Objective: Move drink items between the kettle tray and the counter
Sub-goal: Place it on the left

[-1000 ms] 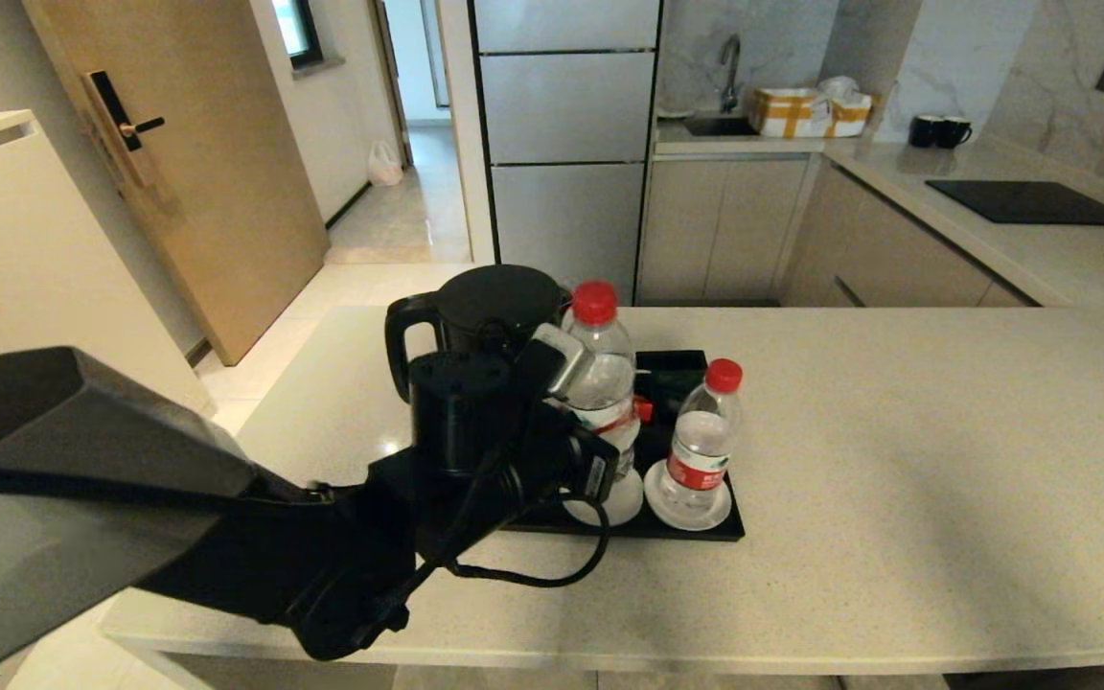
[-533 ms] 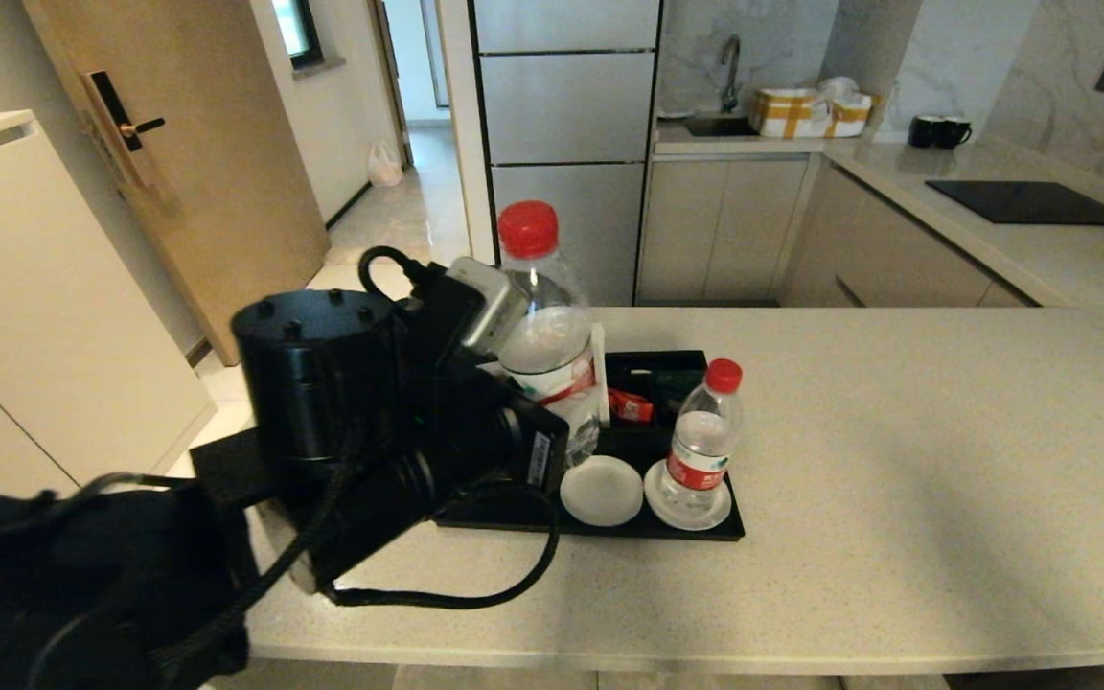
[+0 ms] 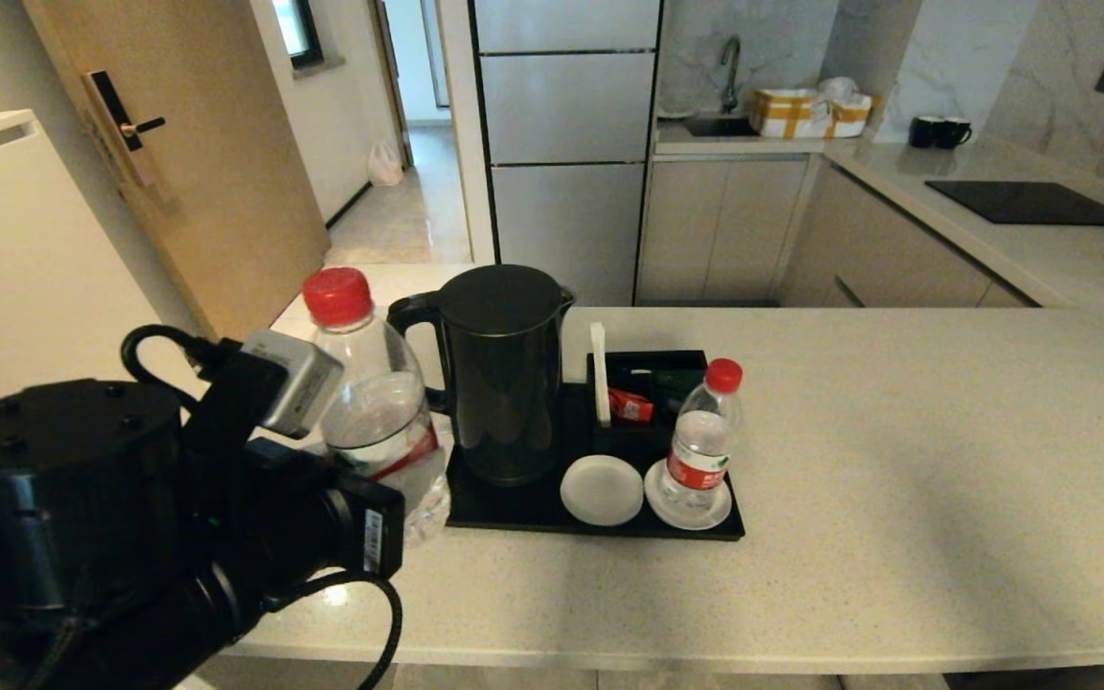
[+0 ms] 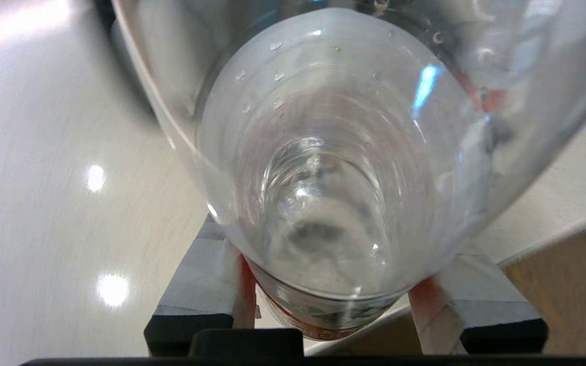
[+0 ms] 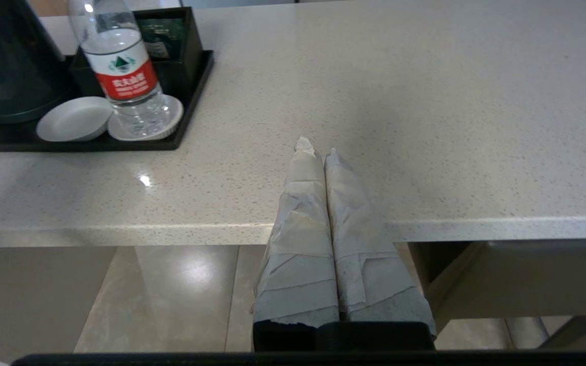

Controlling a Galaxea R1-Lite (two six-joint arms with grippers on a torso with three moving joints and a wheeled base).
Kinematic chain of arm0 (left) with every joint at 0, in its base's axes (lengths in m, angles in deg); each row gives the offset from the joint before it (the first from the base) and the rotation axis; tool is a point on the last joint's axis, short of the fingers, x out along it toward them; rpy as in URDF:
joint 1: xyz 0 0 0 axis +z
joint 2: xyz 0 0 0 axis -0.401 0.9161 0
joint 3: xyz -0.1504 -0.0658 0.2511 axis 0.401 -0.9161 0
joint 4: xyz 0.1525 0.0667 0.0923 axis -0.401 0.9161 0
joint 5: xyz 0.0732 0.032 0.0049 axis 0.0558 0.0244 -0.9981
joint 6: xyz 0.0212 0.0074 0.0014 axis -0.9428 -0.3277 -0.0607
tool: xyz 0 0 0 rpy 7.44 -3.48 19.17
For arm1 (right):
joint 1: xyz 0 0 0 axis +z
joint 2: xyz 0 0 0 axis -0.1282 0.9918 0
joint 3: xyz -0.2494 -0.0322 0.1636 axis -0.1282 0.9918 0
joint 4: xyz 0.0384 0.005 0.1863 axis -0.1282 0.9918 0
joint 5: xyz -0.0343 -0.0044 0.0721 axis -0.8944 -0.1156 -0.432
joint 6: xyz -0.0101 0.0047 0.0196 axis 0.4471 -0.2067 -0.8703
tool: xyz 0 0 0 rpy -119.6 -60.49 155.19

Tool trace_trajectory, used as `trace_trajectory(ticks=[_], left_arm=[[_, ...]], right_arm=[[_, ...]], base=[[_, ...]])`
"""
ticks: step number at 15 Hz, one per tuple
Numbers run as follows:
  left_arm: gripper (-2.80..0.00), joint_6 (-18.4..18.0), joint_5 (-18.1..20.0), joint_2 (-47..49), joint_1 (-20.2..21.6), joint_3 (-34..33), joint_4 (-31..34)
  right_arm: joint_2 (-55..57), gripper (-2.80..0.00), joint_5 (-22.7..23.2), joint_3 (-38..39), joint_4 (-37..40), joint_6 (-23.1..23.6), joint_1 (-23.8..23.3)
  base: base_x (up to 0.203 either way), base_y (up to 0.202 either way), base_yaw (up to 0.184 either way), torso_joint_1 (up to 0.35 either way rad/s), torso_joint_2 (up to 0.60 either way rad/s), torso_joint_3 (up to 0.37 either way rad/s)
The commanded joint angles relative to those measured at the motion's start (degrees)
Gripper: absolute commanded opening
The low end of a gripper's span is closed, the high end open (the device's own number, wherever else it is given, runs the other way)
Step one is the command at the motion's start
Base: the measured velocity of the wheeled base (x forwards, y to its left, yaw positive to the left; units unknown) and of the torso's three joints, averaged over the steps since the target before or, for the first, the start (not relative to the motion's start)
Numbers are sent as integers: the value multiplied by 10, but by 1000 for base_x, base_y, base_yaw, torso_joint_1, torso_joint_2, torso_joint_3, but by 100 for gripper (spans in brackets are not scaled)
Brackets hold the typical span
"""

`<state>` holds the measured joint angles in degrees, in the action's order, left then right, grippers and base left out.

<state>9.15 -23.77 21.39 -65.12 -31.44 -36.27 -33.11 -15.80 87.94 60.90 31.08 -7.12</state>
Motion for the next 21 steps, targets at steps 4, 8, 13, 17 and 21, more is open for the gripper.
trace_trajectory(ticks=[4,8,13,17,21], left_arm=[[-280,28,-5,54,154,-47,-79],[-280,15,-4,197,248,-88,-270],[-280,-48,17,400,318,-143,-514],[-280,-58,36,438,365,-135,-535],[-280,-59,39,465,410,-122,-535]], right_arm=[[0,-280,0,0,0,0,0],[0,-280,0,0,0,0,0],[0,-280,0,0,0,0,0],[0,-280,0,0,0,0,0],[0,-280,0,0,0,0,0]], base=[[0,0,0,0,0,0],[0,0,0,0,0,0],[0,0,0,0,0,0],[0,0,0,0,0,0],[0,0,0,0,0,0]])
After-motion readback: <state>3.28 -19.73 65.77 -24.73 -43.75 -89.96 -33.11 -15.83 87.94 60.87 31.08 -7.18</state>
